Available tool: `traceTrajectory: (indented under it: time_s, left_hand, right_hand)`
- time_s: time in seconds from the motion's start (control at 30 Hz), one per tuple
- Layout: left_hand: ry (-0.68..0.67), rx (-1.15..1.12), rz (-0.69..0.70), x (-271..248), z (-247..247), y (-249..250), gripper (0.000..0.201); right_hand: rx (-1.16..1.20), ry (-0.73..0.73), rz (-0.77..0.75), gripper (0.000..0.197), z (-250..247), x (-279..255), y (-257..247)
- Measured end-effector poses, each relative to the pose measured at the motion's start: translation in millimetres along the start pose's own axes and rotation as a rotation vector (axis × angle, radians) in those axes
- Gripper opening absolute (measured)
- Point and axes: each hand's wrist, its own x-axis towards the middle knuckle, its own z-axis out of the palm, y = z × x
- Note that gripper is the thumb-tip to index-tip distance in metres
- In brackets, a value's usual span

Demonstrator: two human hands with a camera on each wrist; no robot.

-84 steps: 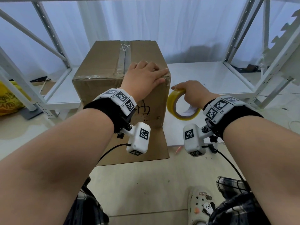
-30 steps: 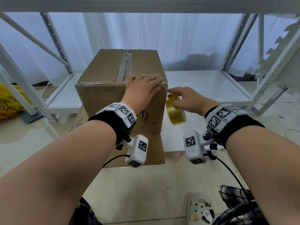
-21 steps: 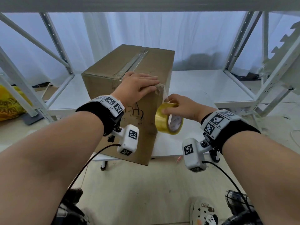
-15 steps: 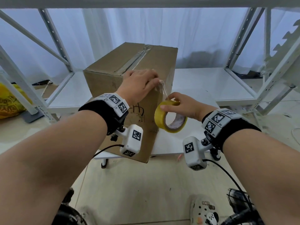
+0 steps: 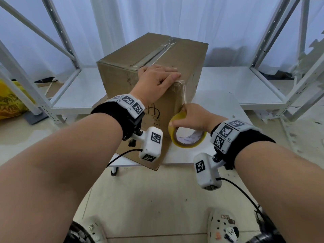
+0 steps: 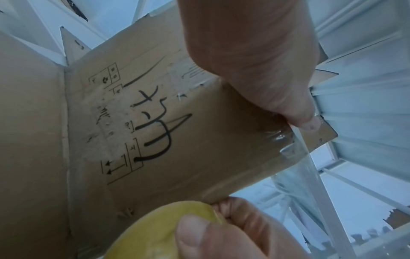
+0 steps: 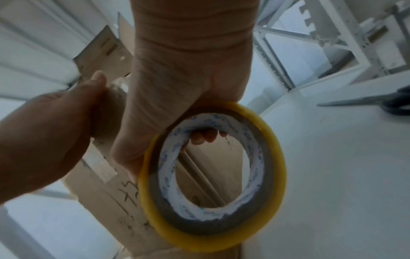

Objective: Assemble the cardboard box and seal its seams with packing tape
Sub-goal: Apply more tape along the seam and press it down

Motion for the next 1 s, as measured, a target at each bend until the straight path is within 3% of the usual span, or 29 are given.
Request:
traceTrajectory:
  time_s: [0.1, 0.23, 0.3, 0.5, 0.6, 0.7, 0.83, 0.9, 1.0]
  left_hand:
    - [-0.035, 0.056, 0.014, 0, -3, -4, 0.047]
    - [-0.123, 0.247, 0.032, -9, -5, 5, 0.045]
    - [-0.139, 0.316, -0.005, -16, -4, 11, 0.048]
    - [-0.107, 0.351, -0.159, -42, -1, 42, 0.050]
    - [-0.082, 0.346, -0.223, -51, 4, 58, 0.050]
    - [-0.020, 0.322, -0.275, -58, 10, 72, 0.048]
    - [0.094, 0.312, -0.212, -70, 23, 90, 0.032]
    - [0.038, 0.196, -0.210, -74, 31, 102, 0.024]
    - [-0.168, 0.089, -0.296, -74, 47, 121, 0.032]
  right_hand:
    - [0.043, -0.008, 0.025, 0.036, -3, 4, 2]
    - [0.099, -0.048, 0.070, 0.094, -6, 0, 13]
    - [0.128, -0.052, 0.071, 0.102, -10, -9, 16]
    - [0.178, 0.070, 0.104, 0.074, -24, -35, 24]
    - [0.033, 0.222, 0.160, 0.059, -28, -48, 34]
    - [-0.112, 0.258, 0.259, 0.049, -31, -57, 53]
    - [-0.148, 0.263, 0.417, 0.016, -35, -73, 79]
    - [-0.146, 0.219, 0.495, 0.016, -32, -85, 87]
    - [-0.205, 0.140, 0.578, 0.028, -23, -93, 103]
